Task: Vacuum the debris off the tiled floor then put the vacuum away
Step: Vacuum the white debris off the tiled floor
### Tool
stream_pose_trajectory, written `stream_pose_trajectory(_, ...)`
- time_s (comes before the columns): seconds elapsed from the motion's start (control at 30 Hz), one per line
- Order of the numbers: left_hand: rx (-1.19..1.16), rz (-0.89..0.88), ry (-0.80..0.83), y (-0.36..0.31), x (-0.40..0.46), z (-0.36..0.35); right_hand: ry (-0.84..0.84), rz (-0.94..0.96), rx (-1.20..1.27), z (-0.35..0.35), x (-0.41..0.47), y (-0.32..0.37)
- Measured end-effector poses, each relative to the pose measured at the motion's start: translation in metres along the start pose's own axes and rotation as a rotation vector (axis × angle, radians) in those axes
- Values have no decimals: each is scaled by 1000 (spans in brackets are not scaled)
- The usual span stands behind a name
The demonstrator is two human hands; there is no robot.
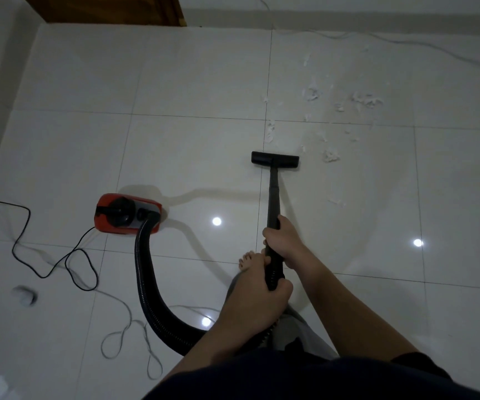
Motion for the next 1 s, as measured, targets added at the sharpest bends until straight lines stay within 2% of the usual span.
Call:
stream_pose_trajectory(0.2, -31, 102, 31, 13, 2, -11, -7, -33, 4, 0, 2, -24)
stream_pose_trajectory(0.47, -81, 81, -2, 21, 3, -27, -1, -15, -4, 5, 9, -38)
stream_pose_trajectory(0.67, -65, 52, -57, 14, 25, -18, 22, 2, -30, 13, 25, -17)
stream_pose_trajectory(1.0, -67, 11, -67, -25, 78, 35, 35, 7, -43, 28, 65, 55)
Point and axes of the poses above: each hand's wrist, its own x-axis towards the middle knuckle, its own z-axis out of the back of the hand, y = z × x, the point moved 5 cm from there along x, towards the middle knuckle, and after that the axes turned 14 degrees about y, right-handed, at the moved point
